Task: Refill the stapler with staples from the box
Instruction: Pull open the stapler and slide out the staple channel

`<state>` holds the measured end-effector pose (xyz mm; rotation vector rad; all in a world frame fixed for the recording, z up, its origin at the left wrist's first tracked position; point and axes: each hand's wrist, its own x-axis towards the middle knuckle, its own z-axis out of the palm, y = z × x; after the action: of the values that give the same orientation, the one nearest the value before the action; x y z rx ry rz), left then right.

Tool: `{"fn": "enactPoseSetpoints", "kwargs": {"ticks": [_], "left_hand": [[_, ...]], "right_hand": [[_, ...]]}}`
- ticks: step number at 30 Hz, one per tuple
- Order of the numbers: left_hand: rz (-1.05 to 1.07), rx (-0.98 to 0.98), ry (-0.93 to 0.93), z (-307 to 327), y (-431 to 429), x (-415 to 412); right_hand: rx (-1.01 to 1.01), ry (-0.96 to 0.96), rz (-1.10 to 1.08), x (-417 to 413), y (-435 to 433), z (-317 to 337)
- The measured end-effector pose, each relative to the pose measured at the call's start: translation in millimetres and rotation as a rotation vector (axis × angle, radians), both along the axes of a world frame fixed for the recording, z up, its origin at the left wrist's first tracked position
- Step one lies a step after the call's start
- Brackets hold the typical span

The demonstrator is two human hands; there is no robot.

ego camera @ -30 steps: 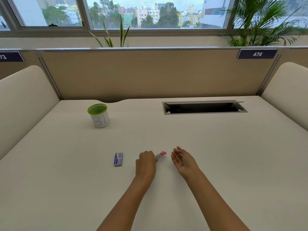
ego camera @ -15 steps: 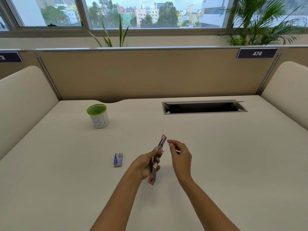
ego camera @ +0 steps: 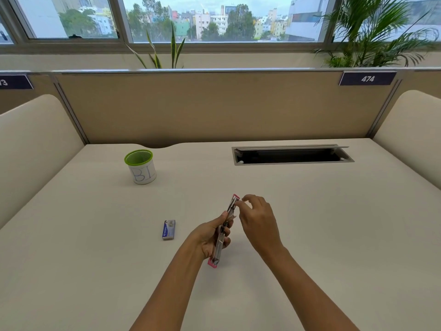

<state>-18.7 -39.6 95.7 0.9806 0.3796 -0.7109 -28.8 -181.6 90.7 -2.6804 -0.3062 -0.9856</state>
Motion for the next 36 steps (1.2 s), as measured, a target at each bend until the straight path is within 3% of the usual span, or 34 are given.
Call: {"fn": "enactPoseSetpoints", "kwargs": {"ticks": [5, 18, 20, 23, 25, 36], "left_hand": [[-0.008, 0.115, -0.050, 0.3, 2.3, 3.1], [-0.029, 0.082, -0.056, -7.0, 1.7, -1.6], [-0.020, 0.065, -0.059, -3.7, 0.8, 0.0], [-0.009, 0.061, -0.066, 3.3, -0.1, 3.5], [0.011, 0.071, -0.068, 5.1, 0.8, 4.6], [0.005, 0.188, -0.103, 4.1, 1.6, 4.8]], "right_hand": [[-0.094, 0.031, 0.101, 2.3, -7.5, 2.1], [-0.096, 0.233, 0.306, 3.2, -24.1, 0.7], [-0.007, 0.241, 0.343, 1.6, -20.5, -4.5], [0.352, 0.255, 0.281, 2.4, -18.3, -7.2], [0.447, 0.255, 0.253, 4.9, -19.9, -6.6], [-0.131, 0.118, 0.253, 8.0, -27.1, -3.6]]}}
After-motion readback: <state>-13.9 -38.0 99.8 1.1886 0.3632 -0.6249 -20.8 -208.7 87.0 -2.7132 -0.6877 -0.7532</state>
